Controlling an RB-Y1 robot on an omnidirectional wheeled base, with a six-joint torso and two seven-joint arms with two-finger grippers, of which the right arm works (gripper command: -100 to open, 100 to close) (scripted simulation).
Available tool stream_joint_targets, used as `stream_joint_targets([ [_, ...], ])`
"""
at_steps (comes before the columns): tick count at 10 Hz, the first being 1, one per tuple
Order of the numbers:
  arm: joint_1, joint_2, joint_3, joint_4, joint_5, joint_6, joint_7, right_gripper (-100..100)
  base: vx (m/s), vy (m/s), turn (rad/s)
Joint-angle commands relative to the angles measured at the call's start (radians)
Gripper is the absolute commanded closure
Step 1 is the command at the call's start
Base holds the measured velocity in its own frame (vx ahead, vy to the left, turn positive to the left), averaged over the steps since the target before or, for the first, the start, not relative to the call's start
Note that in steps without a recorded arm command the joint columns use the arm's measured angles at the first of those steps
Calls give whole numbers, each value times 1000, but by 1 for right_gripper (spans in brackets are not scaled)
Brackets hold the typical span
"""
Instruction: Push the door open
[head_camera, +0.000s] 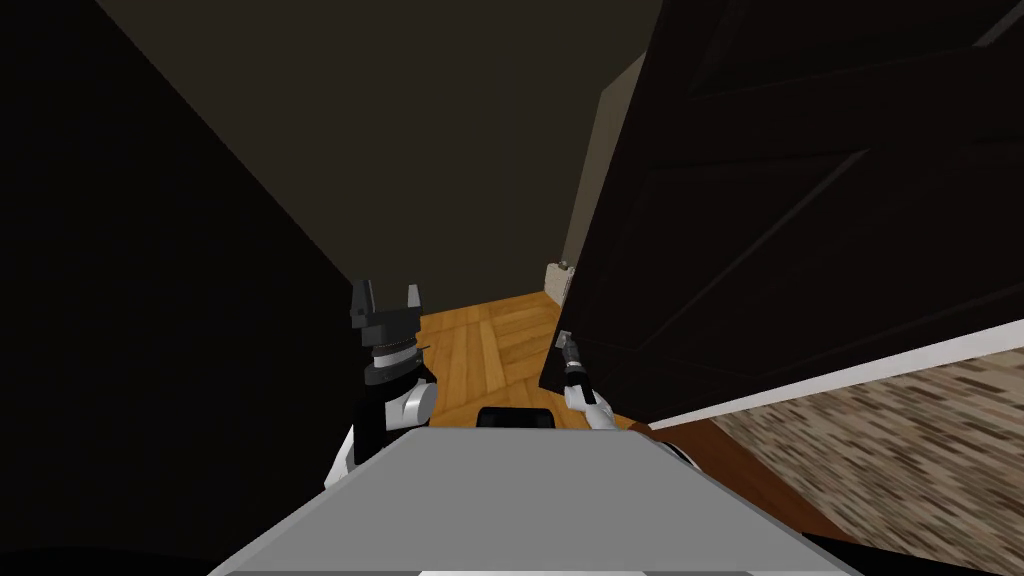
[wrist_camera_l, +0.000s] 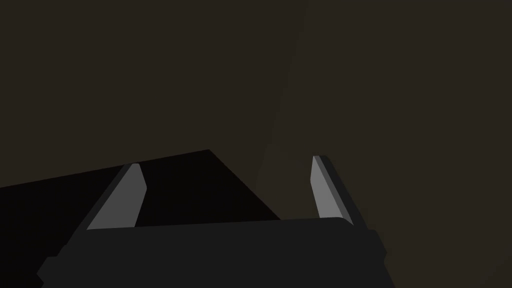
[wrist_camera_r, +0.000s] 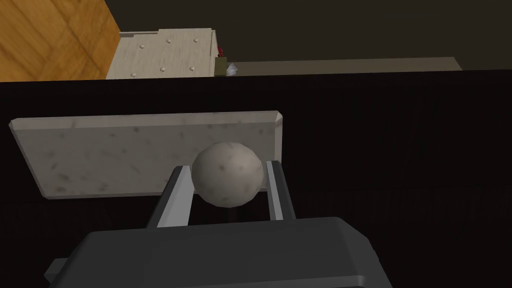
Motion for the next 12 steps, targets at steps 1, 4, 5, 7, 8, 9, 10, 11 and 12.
stream_joint_targets([
  [1,-4,-23,-33,15,-19,-11,2,100,198,70,-68],
  [4,-3,-26,-46,16,-26,-11,6,100,126,55,-52],
  [5,-2,-32,-72,18,-41,-10,14,100,119,50,-86],
  [7,-2,-32,-72,18,-41,-10,14,100,108,58,-36],
  [8,-1,-35,-90,19,-52,-10,20,100,112,54,-69],
  [9,0,-37,-102,19,-59,-10,23,100,168,76,-112],
  [10,0,-37,-102,19,-59,-10,23,100,134,54,-52],
  [11,1,-40,-118,20,-68,-10,28,100,178,49,-68],
  [12,1,-40,-118,27,-68,-10,28,100,137,48,-44],
])
